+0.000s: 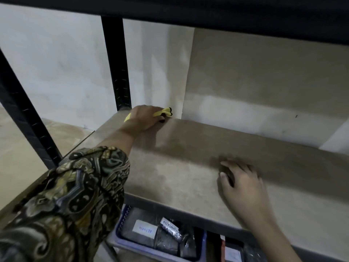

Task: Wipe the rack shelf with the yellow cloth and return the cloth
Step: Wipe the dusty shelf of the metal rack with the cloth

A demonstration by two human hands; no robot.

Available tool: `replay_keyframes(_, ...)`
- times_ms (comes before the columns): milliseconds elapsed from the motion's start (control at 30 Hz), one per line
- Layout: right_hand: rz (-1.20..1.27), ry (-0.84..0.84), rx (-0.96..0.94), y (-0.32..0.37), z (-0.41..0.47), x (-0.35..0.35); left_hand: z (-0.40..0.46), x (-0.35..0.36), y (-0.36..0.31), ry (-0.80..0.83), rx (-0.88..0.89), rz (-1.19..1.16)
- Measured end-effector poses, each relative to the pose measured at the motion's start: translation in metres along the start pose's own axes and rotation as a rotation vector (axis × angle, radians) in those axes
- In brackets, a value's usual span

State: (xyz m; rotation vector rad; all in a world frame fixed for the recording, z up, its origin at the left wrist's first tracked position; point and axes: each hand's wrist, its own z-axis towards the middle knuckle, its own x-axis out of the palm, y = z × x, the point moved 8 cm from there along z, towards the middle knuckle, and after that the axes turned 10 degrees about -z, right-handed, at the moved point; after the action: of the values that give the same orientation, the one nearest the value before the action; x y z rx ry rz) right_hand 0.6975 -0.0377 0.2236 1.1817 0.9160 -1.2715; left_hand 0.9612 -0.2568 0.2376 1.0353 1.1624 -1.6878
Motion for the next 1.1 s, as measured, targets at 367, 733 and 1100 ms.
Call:
replay_keyframes(367, 0.049, -0.039, -0.014, -0.001, 0.003, 0.000, -0.058, 0.004, -0.044, 0.022, 0.072, -0.163)
replay_keyframes(733, -0.004, 0.050, -0.107, -0.001, -0.006, -0.003, -0.184, -0.017, -0.103, 0.124, 0.355, -0.164)
replay_keyframes(1100, -0.053, 0.043, -0.103, -0.033, -0.009, 0.005, -0.134, 0.008, -0.119, 0.078, 0.121, -0.192)
